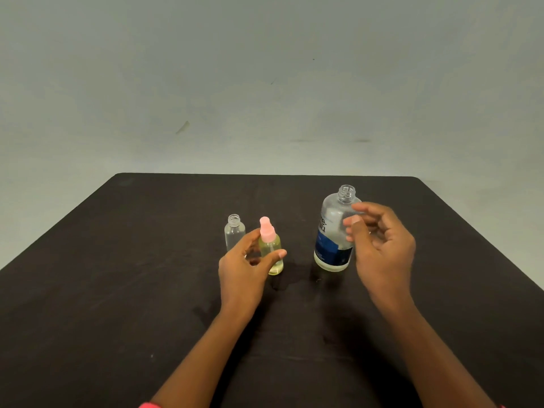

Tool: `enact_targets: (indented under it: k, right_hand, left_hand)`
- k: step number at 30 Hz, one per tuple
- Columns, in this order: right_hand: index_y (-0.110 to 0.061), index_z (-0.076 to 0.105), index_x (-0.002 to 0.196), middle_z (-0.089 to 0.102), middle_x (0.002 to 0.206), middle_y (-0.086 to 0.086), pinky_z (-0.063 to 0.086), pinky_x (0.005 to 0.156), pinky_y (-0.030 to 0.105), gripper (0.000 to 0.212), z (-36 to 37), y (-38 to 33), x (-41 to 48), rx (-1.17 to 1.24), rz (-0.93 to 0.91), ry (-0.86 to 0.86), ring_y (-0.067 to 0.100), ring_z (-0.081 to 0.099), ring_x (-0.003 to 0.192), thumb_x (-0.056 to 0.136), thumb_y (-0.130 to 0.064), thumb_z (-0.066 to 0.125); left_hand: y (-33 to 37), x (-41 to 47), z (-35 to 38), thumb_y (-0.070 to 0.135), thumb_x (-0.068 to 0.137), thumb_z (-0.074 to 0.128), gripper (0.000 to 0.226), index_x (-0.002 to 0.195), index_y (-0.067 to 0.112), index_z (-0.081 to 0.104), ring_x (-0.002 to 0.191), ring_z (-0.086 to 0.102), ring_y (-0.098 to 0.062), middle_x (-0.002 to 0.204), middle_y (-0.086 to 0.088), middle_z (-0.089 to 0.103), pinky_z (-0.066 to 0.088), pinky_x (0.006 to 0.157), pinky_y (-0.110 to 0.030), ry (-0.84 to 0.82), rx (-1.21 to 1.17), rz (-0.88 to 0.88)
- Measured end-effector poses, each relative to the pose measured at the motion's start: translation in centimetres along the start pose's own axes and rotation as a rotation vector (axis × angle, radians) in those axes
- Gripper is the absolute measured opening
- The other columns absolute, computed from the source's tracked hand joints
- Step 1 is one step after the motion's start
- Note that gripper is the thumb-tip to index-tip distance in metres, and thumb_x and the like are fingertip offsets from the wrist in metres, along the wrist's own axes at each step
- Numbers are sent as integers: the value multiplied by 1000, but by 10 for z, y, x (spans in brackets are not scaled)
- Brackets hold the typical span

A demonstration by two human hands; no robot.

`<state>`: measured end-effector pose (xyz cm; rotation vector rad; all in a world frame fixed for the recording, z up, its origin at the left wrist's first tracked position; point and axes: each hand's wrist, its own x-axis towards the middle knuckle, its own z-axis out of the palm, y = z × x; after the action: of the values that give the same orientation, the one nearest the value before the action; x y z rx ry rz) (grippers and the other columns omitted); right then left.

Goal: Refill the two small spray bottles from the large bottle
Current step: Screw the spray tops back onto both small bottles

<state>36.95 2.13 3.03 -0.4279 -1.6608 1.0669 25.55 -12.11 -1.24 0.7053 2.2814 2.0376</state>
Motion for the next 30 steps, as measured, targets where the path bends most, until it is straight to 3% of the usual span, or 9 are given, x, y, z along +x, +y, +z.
enact_targets:
  k: [4, 10, 12, 16, 19, 23, 25, 30]
  right_hand:
    - [-29, 65, 96, 68, 85, 0, 54, 63, 47, 23, -5, 3, 6, 21, 35, 89, 21, 62, 70, 90, -8, 58]
    - [-21, 64, 97, 67, 82, -2, 55, 63, 27, 22, -8, 3, 10, -3, 57, 132, 8, 61, 64, 93, -2, 54]
    - [-16, 64, 101, 67, 85, -1, 54, 62, 20, 19, -11, 8, 14, -51, 81, 165, 8, 62, 67, 93, -2, 53]
    - [-16, 63, 103, 65, 94, 0, 52, 72, 20, 23, -22, 23, 22, -268, 164, 180, 2, 61, 70, 90, -1, 51]
    - [-16, 62, 110, 61, 109, 4, 41, 80, 23, 32, -26, 38, 25, -520, 228, 59, 9, 56, 85, 85, 2, 52]
    - [-14, 58, 124, 55, 122, 11, 42, 91, 34, 38, -23, 53, 23, -720, 231, -170, 25, 54, 109, 87, -5, 58]
    - [-10, 57, 124, 54, 128, 13, 40, 95, 33, 40, -21, 55, 23, -772, 211, -280, 28, 50, 116, 86, 0, 57]
    - [4, 60, 81, 61, 105, 21, 44, 96, 40, 13, -15, 59, 19, -814, 192, -461, 34, 54, 106, 76, 11, 51]
  left_hand:
    - [2, -1, 7, 26, 67, 82, 54, 118, 26, 63, 85, 66, -5, 100, 12, 67, 55, 78, -24, -20, 41, 9]
    - [2, 1, 13, 31, 69, 80, 59, 124, 25, 59, 86, 65, -10, 102, 14, 61, 56, 78, -29, -6, 100, 14]
    - [1, 3, 15, 32, 70, 79, 59, 125, 24, 59, 86, 65, -10, 103, 15, 60, 56, 78, -28, 4, 120, 30]
    - [-1, 10, 20, 32, 74, 77, 56, 126, 24, 58, 88, 64, -10, 102, 15, 62, 53, 78, -24, 31, 162, 66]
    - [-3, 13, 25, 31, 77, 76, 54, 127, 21, 57, 89, 64, -12, 102, 13, 63, 53, 79, -29, 52, 207, 104]
    - [-3, 11, 27, 34, 79, 72, 58, 132, 19, 53, 88, 64, -15, 103, 3, 68, 54, 79, -36, 64, 318, 174]
    - [-5, 11, 25, 35, 78, 72, 63, 135, 20, 50, 87, 63, -15, 103, 0, 68, 53, 79, -34, 55, 369, 204]
    - [-2, 7, 17, 41, 73, 74, 70, 135, 19, 50, 85, 63, -10, 111, -1, 66, 53, 83, -31, 61, 367, 206]
